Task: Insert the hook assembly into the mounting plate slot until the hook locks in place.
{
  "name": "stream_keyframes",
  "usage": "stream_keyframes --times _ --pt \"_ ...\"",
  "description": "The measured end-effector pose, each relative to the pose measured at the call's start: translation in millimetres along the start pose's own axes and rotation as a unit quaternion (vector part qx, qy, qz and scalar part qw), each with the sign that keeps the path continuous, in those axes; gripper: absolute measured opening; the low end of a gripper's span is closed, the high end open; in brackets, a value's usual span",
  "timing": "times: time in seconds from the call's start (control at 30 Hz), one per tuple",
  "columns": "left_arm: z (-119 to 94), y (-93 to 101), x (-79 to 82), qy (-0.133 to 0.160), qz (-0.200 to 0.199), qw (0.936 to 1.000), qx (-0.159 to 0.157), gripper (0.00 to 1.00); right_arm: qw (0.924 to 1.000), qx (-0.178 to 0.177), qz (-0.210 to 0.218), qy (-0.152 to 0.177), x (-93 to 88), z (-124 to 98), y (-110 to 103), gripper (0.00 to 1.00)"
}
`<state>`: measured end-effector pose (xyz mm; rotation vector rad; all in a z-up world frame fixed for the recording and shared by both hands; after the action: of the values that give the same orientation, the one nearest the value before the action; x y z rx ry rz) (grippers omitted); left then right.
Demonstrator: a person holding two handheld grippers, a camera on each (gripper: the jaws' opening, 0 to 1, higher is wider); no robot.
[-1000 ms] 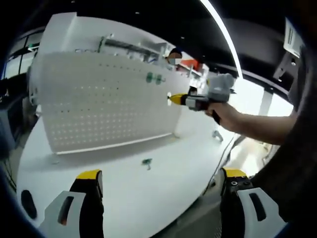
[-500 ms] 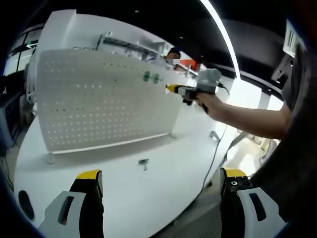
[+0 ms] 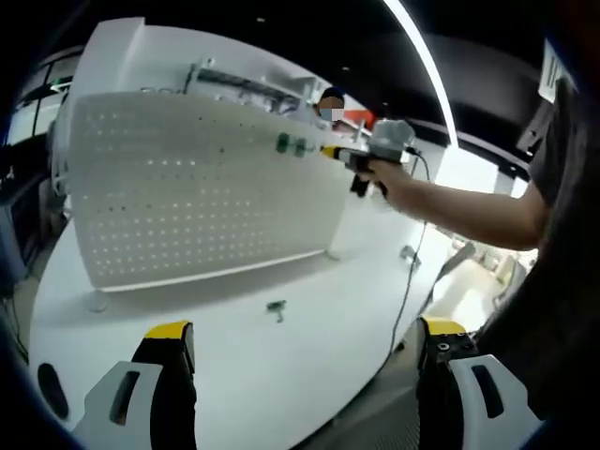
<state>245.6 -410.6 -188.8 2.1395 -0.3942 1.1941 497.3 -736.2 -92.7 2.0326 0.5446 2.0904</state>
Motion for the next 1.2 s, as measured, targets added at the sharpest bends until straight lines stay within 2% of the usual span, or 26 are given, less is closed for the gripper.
stream_keyframes --times 0.07,0.27,0.4,0.63,0.83,0.93,1.0,1.13,1.2 --pt "1 0.0 -0.2 -0.001 0.000 1.0000 0.000 1.00 1.0000 -0.001 -0.006 0.003 1.6 5 2 0.01" --pt "0 -3.3 -2.1 -0.005 -0.004 1.0000 0.005 1.00 0.9997 -0.019 0.012 0.010 3.3 14 12 0.01" --pt "-1 -7.0 -1.5 -0.005 -0.006 0.9999 0.010 1.00 0.9984 -0.021 0.051 0.013 -1.7 18 14 0.01" --pt "-3 -13.0 -1.2 -0.005 -0.011 0.9997 0.020 1.00 0.9989 -0.020 0.041 0.011 -8.2 19 13 0.01" --pt "0 -12.8 -4.8 -0.008 -0.017 0.9997 0.018 1.00 0.9987 -0.025 0.039 0.020 -9.7 20 13 0.01" --pt "2 -11.9 -4.5 -0.007 -0.019 0.9997 0.017 1.00 0.9988 -0.027 0.037 0.016 -15.9 21 11 0.01" --pt "2 -12.1 -3.9 -0.006 -0.020 0.9996 0.017 1.00 0.9971 -0.028 0.066 0.026 -17.4 22 11 0.01" --pt "-1 -14.8 -4.2 -0.005 -0.022 0.9995 0.021 1.00 0.9985 -0.030 0.042 0.016 -20.5 24 8 0.01" --pt "-2 -16.7 -5.6 -0.006 -0.024 0.9994 0.024 1.00 0.9983 -0.034 0.042 0.023 -19.7 23 7 0.01"
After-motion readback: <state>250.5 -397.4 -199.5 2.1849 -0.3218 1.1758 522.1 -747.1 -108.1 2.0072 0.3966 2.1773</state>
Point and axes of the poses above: the point that each gripper's makers call its tool centre point, and the gripper's own axes: z roughly forward along the fingers, y roughly to its right, x roughly out of its top, the point moved 8 cm from there along -z, roughly backward along the fingers, and after that the axes turned 8 degrees about -z, right-handed, at the moved point
